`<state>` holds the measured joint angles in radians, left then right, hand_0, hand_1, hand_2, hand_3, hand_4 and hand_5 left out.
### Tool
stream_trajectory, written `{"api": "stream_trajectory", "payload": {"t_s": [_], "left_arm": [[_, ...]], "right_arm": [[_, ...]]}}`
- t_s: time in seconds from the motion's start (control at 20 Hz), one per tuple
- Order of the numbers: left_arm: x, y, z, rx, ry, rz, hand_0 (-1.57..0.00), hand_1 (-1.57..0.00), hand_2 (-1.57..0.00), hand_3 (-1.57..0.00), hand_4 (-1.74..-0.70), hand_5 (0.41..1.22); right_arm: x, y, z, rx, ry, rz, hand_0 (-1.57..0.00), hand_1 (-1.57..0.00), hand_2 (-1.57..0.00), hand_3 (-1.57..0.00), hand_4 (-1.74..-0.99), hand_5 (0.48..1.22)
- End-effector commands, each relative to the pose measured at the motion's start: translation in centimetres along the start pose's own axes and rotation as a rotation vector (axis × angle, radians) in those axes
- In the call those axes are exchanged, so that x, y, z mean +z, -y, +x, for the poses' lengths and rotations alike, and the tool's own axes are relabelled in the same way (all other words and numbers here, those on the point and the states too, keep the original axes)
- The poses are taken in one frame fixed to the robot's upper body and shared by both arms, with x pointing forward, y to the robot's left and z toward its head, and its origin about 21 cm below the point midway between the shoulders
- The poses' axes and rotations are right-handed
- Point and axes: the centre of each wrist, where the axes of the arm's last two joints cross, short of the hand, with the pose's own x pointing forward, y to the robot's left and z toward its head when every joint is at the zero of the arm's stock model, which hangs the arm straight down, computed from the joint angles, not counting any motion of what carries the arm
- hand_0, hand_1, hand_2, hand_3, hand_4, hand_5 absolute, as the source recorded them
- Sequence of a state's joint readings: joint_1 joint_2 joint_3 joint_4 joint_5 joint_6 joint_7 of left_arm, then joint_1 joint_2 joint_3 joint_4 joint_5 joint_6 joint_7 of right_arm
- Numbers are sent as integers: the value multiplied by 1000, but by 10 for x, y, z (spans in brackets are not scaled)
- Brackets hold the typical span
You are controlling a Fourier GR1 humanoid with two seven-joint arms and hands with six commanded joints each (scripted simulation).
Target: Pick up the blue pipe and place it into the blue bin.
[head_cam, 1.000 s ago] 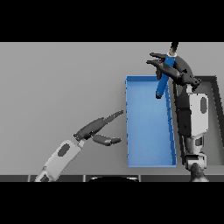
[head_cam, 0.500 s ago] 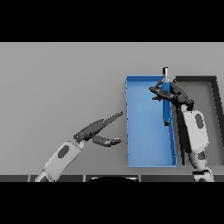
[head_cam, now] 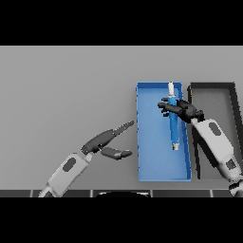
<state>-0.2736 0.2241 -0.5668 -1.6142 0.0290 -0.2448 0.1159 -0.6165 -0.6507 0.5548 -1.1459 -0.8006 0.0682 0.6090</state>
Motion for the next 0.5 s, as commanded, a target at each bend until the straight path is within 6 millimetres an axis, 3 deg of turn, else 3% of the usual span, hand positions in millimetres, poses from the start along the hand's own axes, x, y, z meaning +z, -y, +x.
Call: {"api": "stream_trajectory", "payload": {"t_s": [0.0,0.2,0.45], "left_arm": [[-4,2,1,-1,-12,-7,1,1,1,1,-829,477],[1,0,-2,0,-2,-3,1,1,1,1,-831,471],[1,1,0,-4,-5,10,1,1,1,1,-828,472]], "right_arm": [[3,-3,-1,52,-6,-8,-246,-231,-223,-135,-1204,1002],[5,-5,4,110,-6,-13,-123,-94,-91,-55,-1189,880],[5,-9,3,123,0,-33,-40,-30,-29,-17,-1182,795]]}}
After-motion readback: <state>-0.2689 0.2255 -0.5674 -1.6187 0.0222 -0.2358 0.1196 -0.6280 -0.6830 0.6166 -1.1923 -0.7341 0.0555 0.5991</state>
